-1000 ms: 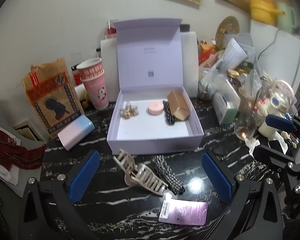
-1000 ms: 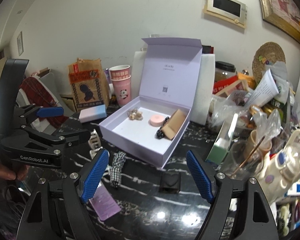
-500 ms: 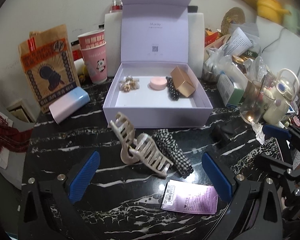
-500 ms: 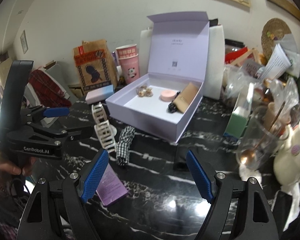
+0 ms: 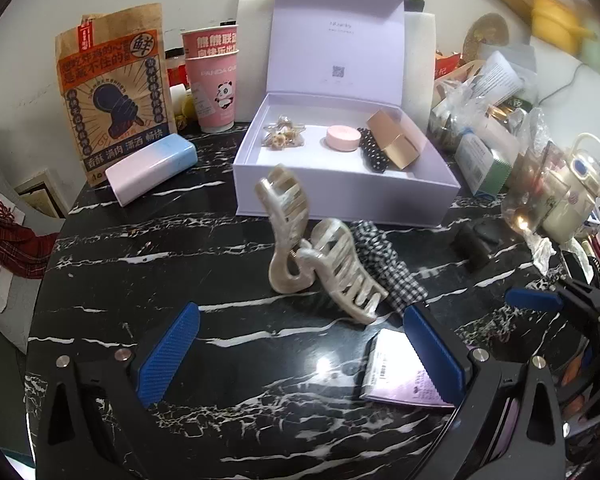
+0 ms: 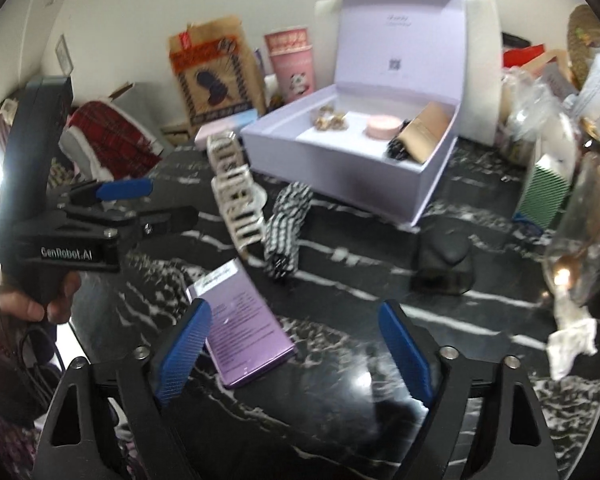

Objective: Organize rigid objects
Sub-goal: 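Grasp the purple card package with the right gripper while the left gripper approaches the cream claw clip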

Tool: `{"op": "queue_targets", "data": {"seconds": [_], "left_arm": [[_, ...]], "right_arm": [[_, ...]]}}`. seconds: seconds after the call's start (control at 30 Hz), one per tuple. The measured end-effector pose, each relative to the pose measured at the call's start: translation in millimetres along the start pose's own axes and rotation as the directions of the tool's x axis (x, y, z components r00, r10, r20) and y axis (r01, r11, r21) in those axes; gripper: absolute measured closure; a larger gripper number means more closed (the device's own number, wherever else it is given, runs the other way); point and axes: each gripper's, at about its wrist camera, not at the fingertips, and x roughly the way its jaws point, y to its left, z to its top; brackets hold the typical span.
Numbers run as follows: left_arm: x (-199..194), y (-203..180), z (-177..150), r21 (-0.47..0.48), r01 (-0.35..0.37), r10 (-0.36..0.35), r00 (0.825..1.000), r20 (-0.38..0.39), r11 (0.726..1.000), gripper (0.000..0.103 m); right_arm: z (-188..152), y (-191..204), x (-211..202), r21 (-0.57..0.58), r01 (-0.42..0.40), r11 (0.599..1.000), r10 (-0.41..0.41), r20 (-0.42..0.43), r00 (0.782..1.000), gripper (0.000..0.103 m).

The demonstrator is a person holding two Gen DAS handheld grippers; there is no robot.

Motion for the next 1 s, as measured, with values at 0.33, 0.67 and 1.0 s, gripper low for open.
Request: {"op": "queue_targets", "data": {"seconds": [0.33,0.67,1.0], "left_arm": [[7.4,7.7,-3.5,0.026,-0.002,0.003,1.000,-0.007,1.000,0.000],[16.9,13.1,11.0,0.013,0.073,-0.073,0.997,0.004,0.997,0.000],[42.1,-4.0,23.6,0.092,0.111,-0.110,0.994,-0.018,0.990,0.000]], "right_arm": [[-1.7,17.9,39.2,-0.055,-0.050,0.997,0.045,-0.096,0.994,0.015],[-1.5,34.0,44.7,-0.156,0.002,0.988,-0.014,-0.078,0.997,0.040],[-5.9,12.9,34.4,-0.104,0.054,0.993,-0.061,-0.068,0.996,0.048]]}}
